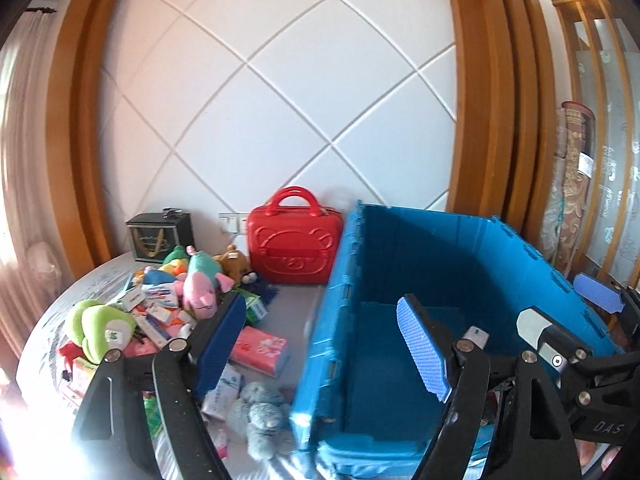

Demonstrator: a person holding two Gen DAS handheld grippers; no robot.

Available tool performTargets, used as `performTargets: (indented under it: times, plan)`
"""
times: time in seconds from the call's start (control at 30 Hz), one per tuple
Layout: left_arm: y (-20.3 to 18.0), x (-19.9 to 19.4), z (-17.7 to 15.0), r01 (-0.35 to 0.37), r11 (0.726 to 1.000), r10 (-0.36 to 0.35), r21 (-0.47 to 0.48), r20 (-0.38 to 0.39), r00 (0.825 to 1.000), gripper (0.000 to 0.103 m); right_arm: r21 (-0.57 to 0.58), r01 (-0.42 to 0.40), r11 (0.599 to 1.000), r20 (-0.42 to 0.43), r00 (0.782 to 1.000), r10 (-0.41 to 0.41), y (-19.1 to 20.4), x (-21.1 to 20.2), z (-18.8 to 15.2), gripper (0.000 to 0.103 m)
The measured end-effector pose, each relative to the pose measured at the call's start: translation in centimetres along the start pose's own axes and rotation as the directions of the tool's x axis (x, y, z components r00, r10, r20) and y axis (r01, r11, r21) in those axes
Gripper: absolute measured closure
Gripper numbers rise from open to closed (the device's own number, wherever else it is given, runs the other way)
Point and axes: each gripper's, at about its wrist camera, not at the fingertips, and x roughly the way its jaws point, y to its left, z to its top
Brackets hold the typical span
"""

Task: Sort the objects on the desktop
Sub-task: 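Withdraw both tools from the crate back toward the heap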

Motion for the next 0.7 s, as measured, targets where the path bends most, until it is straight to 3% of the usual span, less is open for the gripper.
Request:
performTargets:
  times: [0.33,0.53,0.7]
  plan:
    - [15.3,-2.5,-2.5,-0.218,0.971,0.215,-0.095,-0.040,0.976,0.025,-0.068,-0.210,0.975,-0.018,0.978,0.210,12.9,3.2,0.6,0.000]
    - [25.6,-2.9,-5.1,-0.276,0.956,0.266,-0.099,-0.105,0.958,0.025,-0.069,-0.254,0.965,-0.087,0.965,0.248,22.1,5.2,-0.1,0.000]
    - [32.3,-1.2,-7.8,-0.278,0.959,0.263,-0.056,-0.192,0.946,0.025,-0.029,-0.240,0.970,-0.164,0.959,0.232,27.6,7.7,-1.9,0.000]
